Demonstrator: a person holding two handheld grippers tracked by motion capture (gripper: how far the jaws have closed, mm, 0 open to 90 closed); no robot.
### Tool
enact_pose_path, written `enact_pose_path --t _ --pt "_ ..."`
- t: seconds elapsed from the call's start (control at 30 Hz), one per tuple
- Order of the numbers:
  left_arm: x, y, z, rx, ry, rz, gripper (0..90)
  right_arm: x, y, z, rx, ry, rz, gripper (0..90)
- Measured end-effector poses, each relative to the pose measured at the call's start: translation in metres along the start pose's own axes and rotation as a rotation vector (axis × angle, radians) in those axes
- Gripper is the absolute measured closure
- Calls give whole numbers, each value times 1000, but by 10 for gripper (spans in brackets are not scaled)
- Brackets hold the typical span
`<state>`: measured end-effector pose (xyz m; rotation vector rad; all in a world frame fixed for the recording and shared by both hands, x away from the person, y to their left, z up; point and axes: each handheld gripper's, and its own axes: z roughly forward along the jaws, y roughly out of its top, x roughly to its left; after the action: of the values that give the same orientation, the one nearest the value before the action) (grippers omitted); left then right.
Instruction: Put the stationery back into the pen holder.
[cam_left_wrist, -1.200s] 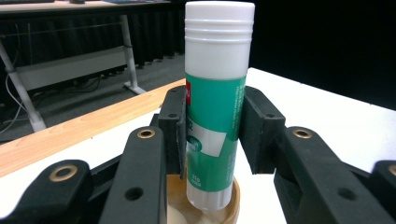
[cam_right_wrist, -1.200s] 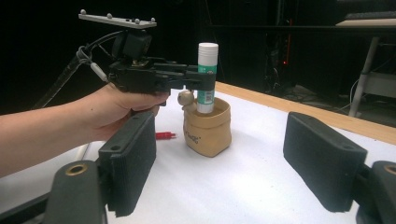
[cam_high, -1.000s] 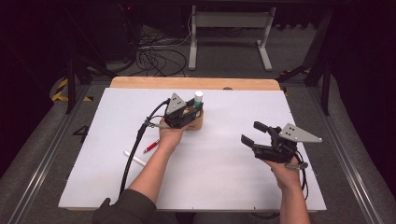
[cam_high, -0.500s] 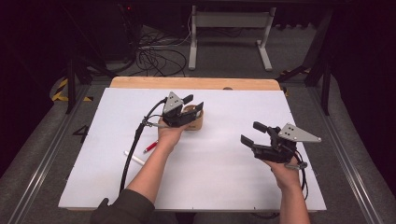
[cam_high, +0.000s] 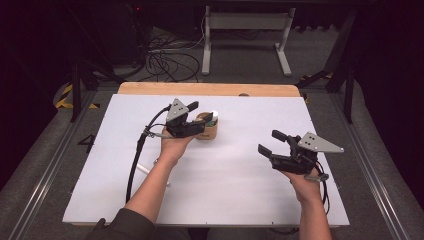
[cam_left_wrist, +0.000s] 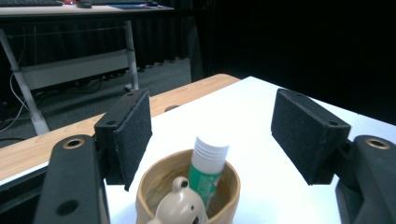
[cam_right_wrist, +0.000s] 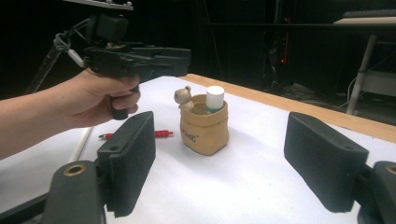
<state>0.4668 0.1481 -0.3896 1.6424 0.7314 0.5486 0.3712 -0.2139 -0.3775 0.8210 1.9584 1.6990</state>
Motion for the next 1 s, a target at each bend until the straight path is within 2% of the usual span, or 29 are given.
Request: enact_pose_path --t 0.43,0.6,0.83,1.0 --pt "3 1 -29 17 18 -4 228 0 0 0 -1 -7 2 226" --pt "3 1 -40 33 32 10 203 0 0 -1 -6 -11 5 213" --pt "0 2 -56 50 24 13 175 -1 0 -1 -6 -18 12 187" --pt "-1 1 -67 62 38 23 157 -1 0 -1 -5 -20 12 174"
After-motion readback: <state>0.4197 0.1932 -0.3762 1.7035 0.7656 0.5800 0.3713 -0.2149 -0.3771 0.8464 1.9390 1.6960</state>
